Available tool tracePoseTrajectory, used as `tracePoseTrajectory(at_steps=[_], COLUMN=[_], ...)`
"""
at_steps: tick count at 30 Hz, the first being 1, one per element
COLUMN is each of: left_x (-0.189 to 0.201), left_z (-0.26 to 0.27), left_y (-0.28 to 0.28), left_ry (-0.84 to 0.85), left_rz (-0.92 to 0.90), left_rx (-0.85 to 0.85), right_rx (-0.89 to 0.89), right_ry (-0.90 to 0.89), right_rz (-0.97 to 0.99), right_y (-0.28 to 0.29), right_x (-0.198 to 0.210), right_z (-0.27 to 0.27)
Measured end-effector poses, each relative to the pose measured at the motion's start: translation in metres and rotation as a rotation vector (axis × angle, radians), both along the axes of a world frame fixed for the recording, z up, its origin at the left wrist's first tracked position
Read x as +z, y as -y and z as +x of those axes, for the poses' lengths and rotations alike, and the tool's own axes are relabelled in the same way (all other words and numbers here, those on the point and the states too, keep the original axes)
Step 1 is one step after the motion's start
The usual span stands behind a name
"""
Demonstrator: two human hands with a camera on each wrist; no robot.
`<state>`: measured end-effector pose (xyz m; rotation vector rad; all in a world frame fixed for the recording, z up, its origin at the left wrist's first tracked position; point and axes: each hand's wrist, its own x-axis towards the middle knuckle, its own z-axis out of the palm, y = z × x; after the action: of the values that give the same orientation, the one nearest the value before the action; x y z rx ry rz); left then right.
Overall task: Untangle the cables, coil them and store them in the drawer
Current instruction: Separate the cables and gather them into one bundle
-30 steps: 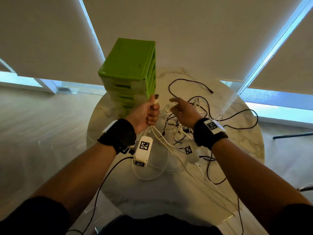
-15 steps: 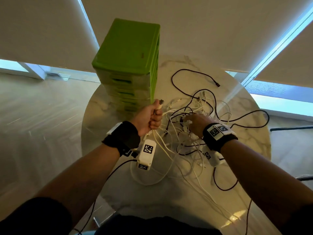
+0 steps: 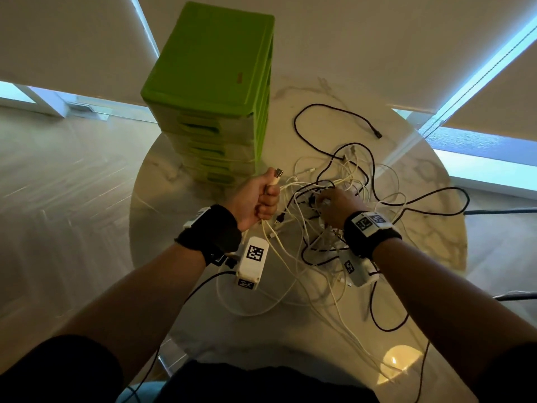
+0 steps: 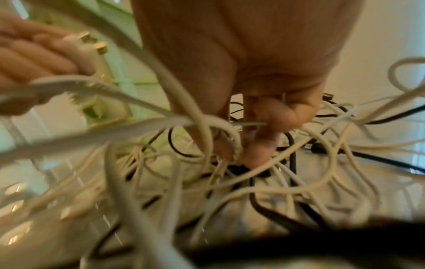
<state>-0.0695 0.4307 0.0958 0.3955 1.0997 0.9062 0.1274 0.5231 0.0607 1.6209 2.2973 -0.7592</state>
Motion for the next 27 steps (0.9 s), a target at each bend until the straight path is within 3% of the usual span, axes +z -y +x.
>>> tracePoseTrajectory(at_steps=[10,13,16,21,27], left_x=[0.012,0.015,0.019,0.024,0.033], left_z=[0.009,0.019,0.031,0.040,0.034], left_y=[0.004,0.007,0.014,0.022,0.022], left_ry=[0.042,0.026,0.049,0.053,0.039], left_rz=[0.012,0.010,0.004,-0.004,0.010], left_rx=[0.127,0.218,0.242,0.264,0.293], right_rx=[0.086,0.258,0.249,0.203,0.331], right_ry=[0.084,0.105,0.097,0.189,0.422], right_rz=[0.258,0.214,0.096,0.142,0.331], right_y=[0.003,0.001,0.001,0.011,0.011], right_x=[0.012,0.009,0.007,-0.002,0.003], right_z=[0.009,0.011,0.016,0.018,0.008])
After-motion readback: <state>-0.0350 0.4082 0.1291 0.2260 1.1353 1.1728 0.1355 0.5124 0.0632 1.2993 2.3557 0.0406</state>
